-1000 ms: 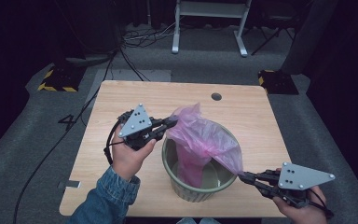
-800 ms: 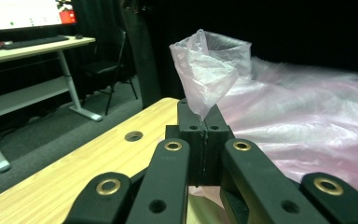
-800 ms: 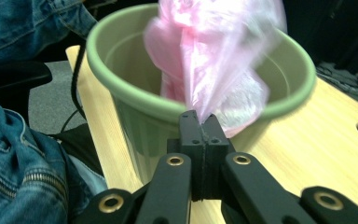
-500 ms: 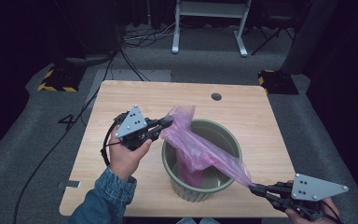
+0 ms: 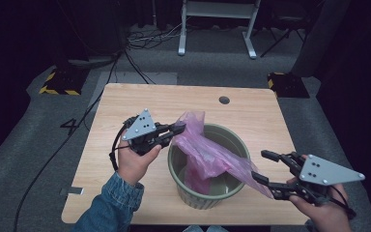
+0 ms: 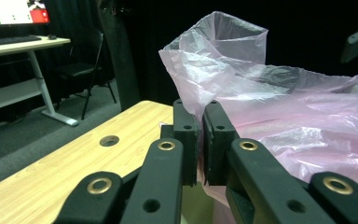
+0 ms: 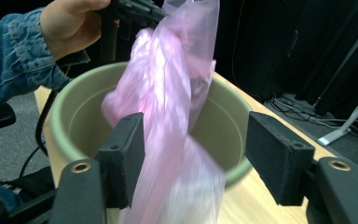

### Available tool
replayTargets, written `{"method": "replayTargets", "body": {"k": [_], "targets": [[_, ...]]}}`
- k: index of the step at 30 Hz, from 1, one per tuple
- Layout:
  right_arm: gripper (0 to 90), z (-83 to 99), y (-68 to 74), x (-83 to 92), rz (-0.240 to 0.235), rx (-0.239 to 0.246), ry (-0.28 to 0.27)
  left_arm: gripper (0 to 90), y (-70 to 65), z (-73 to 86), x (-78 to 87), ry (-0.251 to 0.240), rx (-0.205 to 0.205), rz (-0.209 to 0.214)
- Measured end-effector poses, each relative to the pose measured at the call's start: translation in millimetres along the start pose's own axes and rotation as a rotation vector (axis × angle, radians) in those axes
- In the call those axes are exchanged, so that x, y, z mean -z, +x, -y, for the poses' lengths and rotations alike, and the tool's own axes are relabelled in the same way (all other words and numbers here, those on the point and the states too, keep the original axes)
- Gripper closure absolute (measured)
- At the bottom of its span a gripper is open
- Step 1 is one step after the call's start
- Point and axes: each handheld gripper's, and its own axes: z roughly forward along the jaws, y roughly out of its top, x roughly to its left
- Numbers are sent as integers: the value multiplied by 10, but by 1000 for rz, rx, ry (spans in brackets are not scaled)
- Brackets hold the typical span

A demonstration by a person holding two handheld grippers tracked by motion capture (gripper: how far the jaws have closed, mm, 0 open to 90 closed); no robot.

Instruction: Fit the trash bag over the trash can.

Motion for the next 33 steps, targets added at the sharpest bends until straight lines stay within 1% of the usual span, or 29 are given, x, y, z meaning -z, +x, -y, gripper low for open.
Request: {"method": "replayTargets", "body": {"k": [4, 7, 9, 10, 11, 12, 13, 14, 15, 16, 18, 19, 20, 21, 23, 25, 26, 27, 28, 29, 30, 33], "targets": [[382, -113, -13, -226, -38, 11, 12, 838, 18, 4, -38, 0, 7, 2], [384, -203, 21, -373, -49, 49, 25, 835, 26, 3, -68, -1, 15, 5], [409, -256, 38, -460, -67, 60, 29, 823, 22, 3, -87, 2, 12, 5], [446, -278, 39, -502, -72, 61, 36, 809, 17, 4, -97, 2, 12, 4], [520, -295, 35, -541, -79, 61, 46, 786, 13, 6, -103, 0, 8, -2], [629, -309, 27, -571, -81, 62, 52, 738, 8, 8, -108, -5, 1, -12], [741, -319, 12, -597, -83, 59, 62, 657, 0, 9, -110, -13, -7, -35], [831, -325, -6, -620, -81, 54, 81, 573, -12, 7, -103, -22, -17, -57], [887, -324, -23, -640, -75, 43, 89, 499, -29, 2, -86, -30, -28, -86], [900, -319, -38, -657, -67, 23, 91, 444, -50, -11, -54, -40, -42, -107], [900, -301, -73, -672, -38, -32, 80, 362, -94, -39, 5, -60, -45, -125], [900, -293, -87, -671, -30, -50, 74, 343, -116, -53, 34, -68, -50, -133], [900, -286, -100, -670, -23, -67, 65, 331, -159, -82, 81, -76, -67, -150], [900, -275, -124, -666, -9, -98, 51, 322, -200, -106, 114, -78, -85, -166], [900, -261, -158, -659, 6, -141, 30, 320, -290, -149, 167, -86, -105, -172], [900, -252, -182, -656, 13, -172, 19, 312, -393, -185, 216, -95, -127, -185], [900, -250, -188, -654, 18, -184, 15, 315, -449, -201, 236, -93, -141, -194], [900, -248, -192, -652, 22, -193, 10, 324, -503, -218, 251, -84, -154, -195], [900, -247, -194, -649, 25, -199, 4, 336, -558, -229, 251, -82, -158, -180], [900, -248, -193, -647, 26, -205, -1, 353, -605, -238, 241, -70, -164, -154], [900, -251, -191, -647, 27, -208, -8, 370, -651, -239, 212, -56, -160, -129], [900, -273, -168, -651, 19, -215, -27, 390, -750, -218, 85, -21, -155, -59]]}}
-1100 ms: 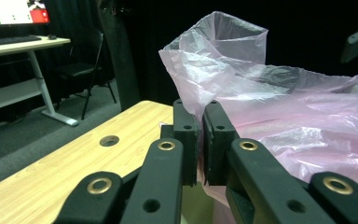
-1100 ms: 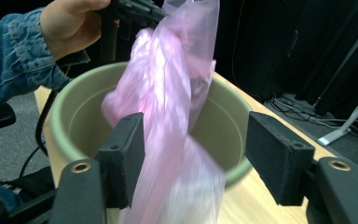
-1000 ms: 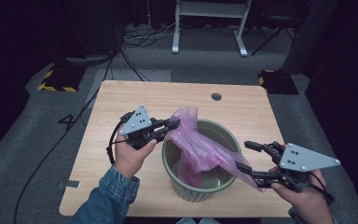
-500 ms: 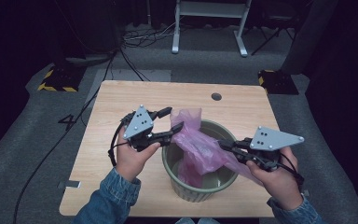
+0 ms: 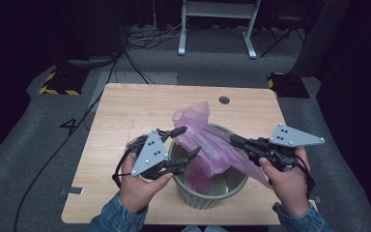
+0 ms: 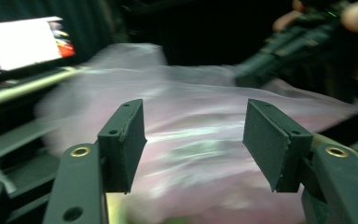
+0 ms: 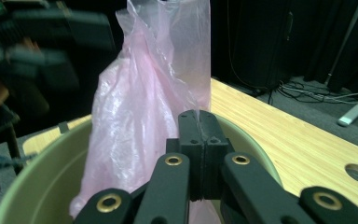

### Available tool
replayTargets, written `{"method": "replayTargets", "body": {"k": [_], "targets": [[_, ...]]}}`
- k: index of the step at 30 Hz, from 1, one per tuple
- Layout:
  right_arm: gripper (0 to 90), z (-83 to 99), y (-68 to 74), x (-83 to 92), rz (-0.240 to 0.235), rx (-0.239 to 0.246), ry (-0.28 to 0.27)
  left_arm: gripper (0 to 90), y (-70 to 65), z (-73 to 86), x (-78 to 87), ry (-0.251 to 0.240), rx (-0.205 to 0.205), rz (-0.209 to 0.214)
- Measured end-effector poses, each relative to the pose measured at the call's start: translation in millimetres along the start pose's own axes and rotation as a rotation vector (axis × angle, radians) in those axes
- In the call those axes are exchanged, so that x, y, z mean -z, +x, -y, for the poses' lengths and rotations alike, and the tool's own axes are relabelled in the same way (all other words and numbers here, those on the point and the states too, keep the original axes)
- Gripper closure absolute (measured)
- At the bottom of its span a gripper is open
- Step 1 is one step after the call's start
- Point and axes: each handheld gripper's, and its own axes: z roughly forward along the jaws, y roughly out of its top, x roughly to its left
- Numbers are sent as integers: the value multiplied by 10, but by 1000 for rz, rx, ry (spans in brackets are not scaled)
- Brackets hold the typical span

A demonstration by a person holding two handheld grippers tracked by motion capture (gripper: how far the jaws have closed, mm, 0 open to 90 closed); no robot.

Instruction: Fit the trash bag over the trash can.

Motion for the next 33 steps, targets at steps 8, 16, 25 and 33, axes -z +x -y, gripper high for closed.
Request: {"method": "replayTargets", "body": {"k": [8, 16, 25, 33], "targets": [[900, -31, 77, -55, -63, -10, -25, 341, -126, 35, -312, 59, 17, 134], [900, -10, 159, -190, -186, 3, -31, 486, -166, 10, -427, 98, -2, 219], [900, -46, 185, -166, -172, 38, -39, 894, -21, 59, -296, 102, 47, 202], [900, 22, -18, -53, -69, 20, -15, 900, 168, 95, -39, 88, 67, 130]]}}
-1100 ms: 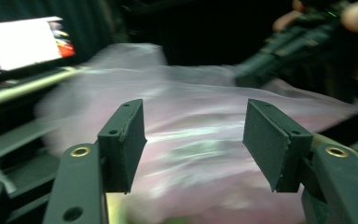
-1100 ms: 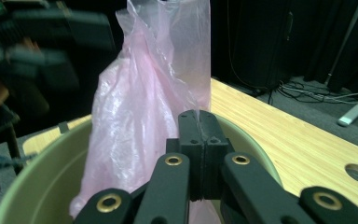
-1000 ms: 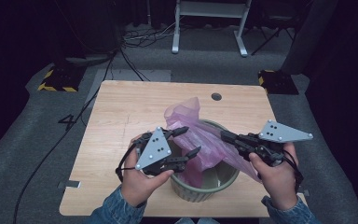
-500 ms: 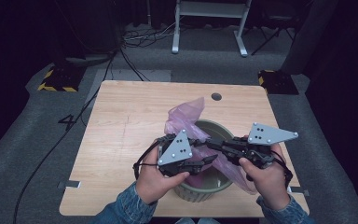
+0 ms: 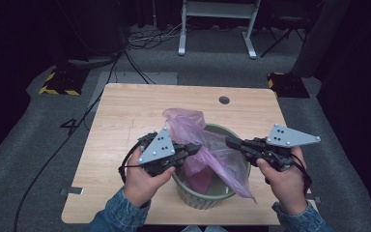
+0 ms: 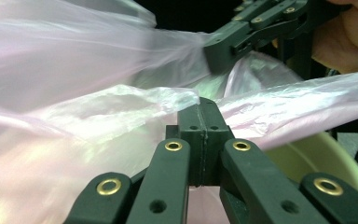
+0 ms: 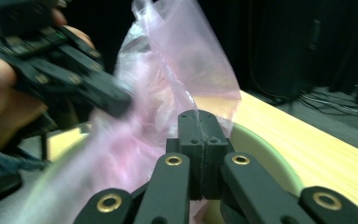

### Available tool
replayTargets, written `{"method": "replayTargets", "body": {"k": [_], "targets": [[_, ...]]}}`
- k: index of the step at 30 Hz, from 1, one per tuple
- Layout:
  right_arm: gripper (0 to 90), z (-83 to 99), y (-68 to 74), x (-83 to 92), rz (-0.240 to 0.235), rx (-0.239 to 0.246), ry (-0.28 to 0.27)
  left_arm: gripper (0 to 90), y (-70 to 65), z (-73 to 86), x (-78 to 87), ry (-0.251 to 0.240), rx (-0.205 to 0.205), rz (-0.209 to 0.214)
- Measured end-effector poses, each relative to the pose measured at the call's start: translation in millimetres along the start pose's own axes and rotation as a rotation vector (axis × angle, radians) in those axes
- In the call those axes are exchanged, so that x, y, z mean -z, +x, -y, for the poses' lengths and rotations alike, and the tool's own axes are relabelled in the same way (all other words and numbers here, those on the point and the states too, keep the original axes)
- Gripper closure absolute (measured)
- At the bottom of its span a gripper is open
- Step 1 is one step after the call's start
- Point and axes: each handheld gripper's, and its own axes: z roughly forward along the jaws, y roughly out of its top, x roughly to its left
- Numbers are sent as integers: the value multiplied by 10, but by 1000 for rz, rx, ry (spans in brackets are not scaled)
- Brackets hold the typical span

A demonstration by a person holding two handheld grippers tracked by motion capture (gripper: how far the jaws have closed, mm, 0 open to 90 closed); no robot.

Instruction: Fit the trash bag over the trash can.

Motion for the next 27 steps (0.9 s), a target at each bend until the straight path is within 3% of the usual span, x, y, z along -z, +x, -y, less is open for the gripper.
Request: {"method": "replayTargets", "body": {"k": [18, 27], "targets": [[900, 426, -362, 492, 168, -102, 22, 900, 248, 322, 582, 37, 80, -123], [900, 645, -398, 792, 247, -137, 9, 900, 277, 522, 809, 62, 124, -154]]}}
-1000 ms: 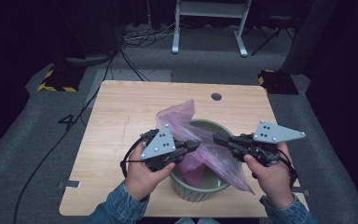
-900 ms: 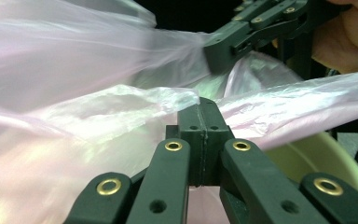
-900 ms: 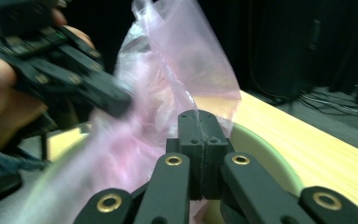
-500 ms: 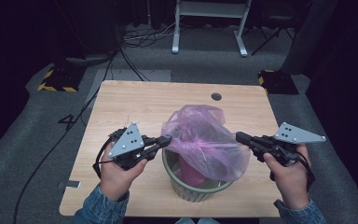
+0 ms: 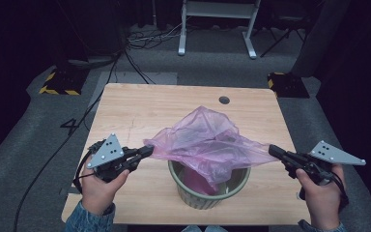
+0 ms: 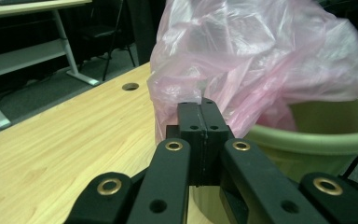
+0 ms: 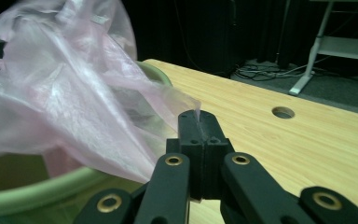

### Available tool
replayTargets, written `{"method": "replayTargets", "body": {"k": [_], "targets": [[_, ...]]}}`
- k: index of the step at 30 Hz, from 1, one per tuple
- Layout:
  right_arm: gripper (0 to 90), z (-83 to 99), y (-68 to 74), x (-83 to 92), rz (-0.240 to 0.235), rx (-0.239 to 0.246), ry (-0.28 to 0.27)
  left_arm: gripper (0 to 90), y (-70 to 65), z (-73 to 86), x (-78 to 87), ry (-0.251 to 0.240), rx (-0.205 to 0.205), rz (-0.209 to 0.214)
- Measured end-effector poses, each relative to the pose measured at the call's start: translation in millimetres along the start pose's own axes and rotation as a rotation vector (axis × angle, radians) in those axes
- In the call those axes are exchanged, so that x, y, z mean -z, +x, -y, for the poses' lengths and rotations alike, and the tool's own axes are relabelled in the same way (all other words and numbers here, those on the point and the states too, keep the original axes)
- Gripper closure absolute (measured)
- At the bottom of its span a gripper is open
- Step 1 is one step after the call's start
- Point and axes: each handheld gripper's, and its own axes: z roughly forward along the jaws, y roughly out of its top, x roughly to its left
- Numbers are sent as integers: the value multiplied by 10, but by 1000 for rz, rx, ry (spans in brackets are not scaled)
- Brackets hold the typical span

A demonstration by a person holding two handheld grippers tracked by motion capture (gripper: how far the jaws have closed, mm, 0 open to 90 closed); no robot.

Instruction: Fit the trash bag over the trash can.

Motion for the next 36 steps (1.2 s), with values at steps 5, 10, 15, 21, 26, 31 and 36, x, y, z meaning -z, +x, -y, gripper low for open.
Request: {"method": "replayTargets", "body": {"k": [5, 10, 15, 21, 26, 31, 36], "targets": [[900, 64, -10, 109, 26, -5, -7, 900, -15, 42, 36, 5, 0, 1], [900, 93, -8, 155, 24, 3, 8, 872, -25, 38, 49, 5, 4, 0], [527, 33, 23, 170, 28, 55, -39, 546, 2, 0, 48, -32, 24, -16], [362, -167, 112, 110, 14, 151, -49, 354, 40, -103, -19, -51, 22, -39], [353, -378, 177, -57, 13, 231, -28, 321, 142, -216, -90, -87, 46, -32], [368, -523, 215, -284, -11, 271, -1, 312, 211, -310, -169, -87, 51, -47], [642, -587, 245, -471, -53, 296, 37, 441, 277, -357, -345, -26, 29, -39]]}}
